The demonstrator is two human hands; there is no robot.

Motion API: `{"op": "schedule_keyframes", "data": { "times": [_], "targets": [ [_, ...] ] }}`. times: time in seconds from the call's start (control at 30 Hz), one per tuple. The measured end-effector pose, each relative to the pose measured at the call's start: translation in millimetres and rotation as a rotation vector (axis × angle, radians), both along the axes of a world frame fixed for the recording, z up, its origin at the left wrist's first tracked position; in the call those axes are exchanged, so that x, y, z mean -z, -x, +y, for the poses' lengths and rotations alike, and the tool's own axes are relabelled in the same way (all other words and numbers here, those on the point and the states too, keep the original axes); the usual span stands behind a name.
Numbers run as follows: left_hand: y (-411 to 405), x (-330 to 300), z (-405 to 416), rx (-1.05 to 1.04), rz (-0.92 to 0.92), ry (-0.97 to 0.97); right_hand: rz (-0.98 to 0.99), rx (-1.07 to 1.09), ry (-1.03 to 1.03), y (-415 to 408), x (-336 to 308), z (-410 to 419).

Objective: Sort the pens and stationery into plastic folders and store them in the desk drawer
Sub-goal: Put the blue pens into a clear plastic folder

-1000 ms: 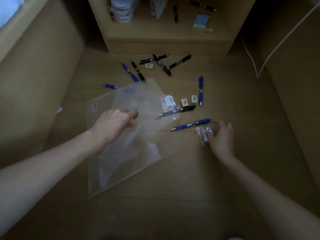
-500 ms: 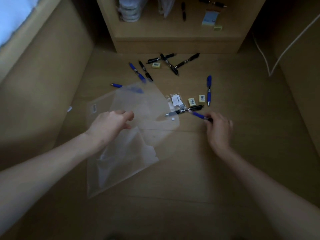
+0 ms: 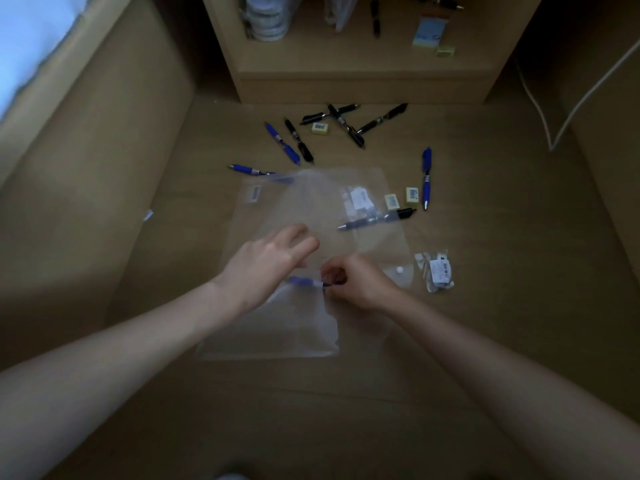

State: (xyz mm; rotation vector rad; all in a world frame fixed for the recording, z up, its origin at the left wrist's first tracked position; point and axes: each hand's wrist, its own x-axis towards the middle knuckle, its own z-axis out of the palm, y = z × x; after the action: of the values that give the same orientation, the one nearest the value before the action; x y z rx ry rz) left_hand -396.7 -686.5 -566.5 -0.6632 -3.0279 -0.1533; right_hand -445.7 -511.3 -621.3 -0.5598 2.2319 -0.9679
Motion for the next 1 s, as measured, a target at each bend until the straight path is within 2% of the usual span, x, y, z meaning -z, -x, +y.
{"op": "schedule_keyframes", "data": {
  "times": [0.13, 0.3, 0.47, 0.6, 0.9, 1.0],
  "targets": [
    [-9, 7, -10, 0.002, 0.002, 0.023, 0.006, 0.002, 0.046, -9, 13, -1],
    [-6, 6, -10, 0.007, 0.000, -0.046, 0.175, -0.015, 0.076, -14, 23, -16],
    [-2, 7, -9, 0.011, 0.007, -0.065, 0.263, -0.051, 0.076, -13, 28, -25],
    [-3, 8, -12, 0.001, 0.001, -0.093, 0.445, -0.084, -0.051, -11, 28, -10],
    [-2, 7, -14, -0.028, -0.002, -0.148, 0.445, -0.100, -0.056, -1, 26, -13],
    [1, 5, -20, -0.066, 0.004, -0.169, 0.463, -0.001, -0.013, 13, 21, 0]
  ]
}}
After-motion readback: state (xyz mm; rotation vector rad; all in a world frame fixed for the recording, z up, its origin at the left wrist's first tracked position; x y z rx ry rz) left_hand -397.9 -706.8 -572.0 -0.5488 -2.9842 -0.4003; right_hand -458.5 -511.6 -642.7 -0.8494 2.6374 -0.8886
